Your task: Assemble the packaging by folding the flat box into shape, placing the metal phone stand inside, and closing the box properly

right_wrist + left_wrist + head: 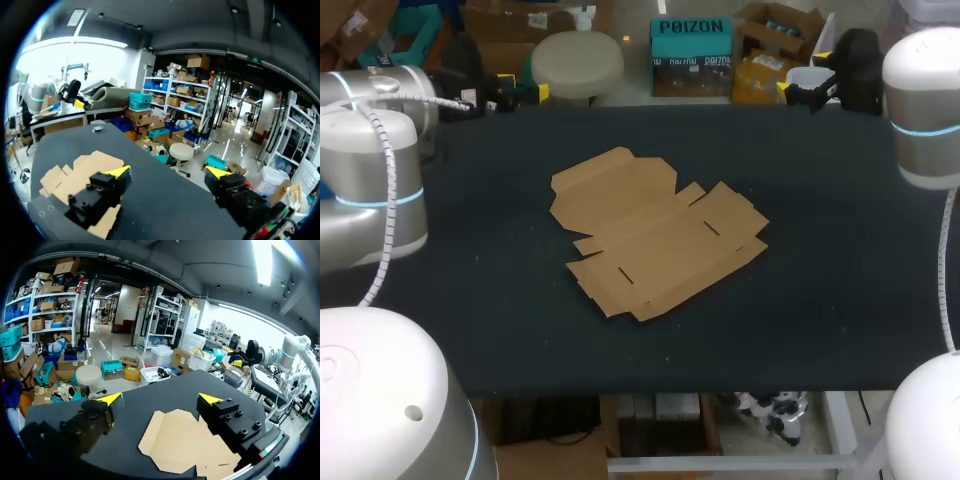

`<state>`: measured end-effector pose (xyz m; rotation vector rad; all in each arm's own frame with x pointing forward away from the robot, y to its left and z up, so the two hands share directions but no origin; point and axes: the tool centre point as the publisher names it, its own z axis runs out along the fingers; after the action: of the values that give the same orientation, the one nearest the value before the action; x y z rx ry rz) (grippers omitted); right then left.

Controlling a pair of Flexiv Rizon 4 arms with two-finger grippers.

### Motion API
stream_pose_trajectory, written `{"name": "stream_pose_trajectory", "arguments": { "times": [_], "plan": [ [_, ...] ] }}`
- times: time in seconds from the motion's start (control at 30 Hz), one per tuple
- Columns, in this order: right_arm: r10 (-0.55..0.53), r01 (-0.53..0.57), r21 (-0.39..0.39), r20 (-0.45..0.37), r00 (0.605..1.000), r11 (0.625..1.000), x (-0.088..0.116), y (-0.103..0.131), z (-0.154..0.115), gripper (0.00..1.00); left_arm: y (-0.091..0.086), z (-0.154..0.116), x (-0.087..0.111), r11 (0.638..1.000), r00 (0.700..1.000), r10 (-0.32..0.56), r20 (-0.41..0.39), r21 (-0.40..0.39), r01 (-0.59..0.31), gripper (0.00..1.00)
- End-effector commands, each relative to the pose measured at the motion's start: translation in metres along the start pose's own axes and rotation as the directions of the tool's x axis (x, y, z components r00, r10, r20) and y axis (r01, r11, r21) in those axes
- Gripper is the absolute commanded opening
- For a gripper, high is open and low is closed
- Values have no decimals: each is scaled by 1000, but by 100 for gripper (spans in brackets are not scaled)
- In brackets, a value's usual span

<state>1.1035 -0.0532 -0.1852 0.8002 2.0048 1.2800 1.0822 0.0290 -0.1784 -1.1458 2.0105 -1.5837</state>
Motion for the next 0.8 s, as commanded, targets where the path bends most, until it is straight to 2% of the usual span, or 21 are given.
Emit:
{"name": "stream_pose_trajectory", "arguments": {
  "times": [0.03, 0.2, 0.47, 0.63, 0.8],
  "plan": [
    [12, -12, 13, 26, 1000, 1000, 6, 2, -3, 100, 3, -4, 8, 1000, 999, -6, 40, -3, 6, 100],
    [36, -38, 31, 56, 998, 999, 5, 2, -10, 100, 3, -8, 13, 999, 995, -31, 92, -26, 33, 100],
    [79, -85, 110, 60, 995, 990, 5, -2, -26, 100, 18, -18, 20, 980, 975, -83, 204, -163, 117, 100],
    [46, -56, 207, 53, 998, 977, 4, -5, -33, 100, 24, -28, 25, 957, 974, -106, 199, -245, 154, 100],
    [60, -65, 299, 27, 998, 952, 6, -12, -41, 100, 33, -37, 32, 930, 973, -131, 187, -317, 186, 100]
  ]
}}
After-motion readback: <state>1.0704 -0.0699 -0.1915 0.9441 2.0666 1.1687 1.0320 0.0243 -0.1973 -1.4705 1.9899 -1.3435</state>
